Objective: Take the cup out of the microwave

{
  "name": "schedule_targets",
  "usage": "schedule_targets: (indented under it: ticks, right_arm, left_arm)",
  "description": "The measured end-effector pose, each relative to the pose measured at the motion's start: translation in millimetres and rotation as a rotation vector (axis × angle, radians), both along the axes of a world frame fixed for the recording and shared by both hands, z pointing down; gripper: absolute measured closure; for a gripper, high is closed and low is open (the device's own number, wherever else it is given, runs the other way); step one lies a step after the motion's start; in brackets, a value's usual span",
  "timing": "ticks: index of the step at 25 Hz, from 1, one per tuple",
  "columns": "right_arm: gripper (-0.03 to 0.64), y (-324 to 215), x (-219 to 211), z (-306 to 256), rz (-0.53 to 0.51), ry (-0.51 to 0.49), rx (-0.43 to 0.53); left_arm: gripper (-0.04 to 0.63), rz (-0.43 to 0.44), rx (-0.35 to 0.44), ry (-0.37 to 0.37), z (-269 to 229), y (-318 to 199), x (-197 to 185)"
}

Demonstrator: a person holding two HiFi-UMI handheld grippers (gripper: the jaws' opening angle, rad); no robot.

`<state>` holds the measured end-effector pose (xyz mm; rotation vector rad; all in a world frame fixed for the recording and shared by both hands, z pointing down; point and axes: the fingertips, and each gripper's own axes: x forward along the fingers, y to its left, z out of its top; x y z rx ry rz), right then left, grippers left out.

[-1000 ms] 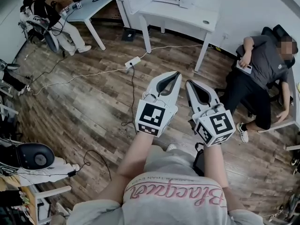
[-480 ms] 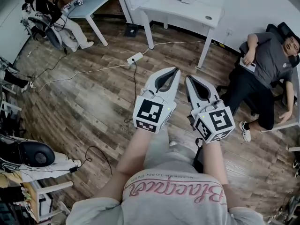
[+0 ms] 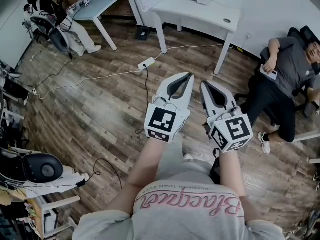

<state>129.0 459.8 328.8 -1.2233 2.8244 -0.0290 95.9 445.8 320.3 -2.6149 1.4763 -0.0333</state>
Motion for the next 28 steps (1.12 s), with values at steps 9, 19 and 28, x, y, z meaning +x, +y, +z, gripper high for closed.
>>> schedule_targets:
  ticks: [9, 19, 28]
  right_arm:
    - [0.606, -47, -24, -5, -0.001, 0.022, 0.016]
    - [0.606, -106, -44, -10, 0.019, 0.038, 0.023]
    - [0.604, -163, -61, -9, 0.021, 0.044, 0.011]
  left_arm:
    - [0.59, 0.003, 0.006, 0.005, -1, -48, -23]
    - [0.589, 0.016, -0.008, 0.02, 0, -107, -45]
    - [0.59, 0.005, -0.008, 0.029, -3, -163, -62]
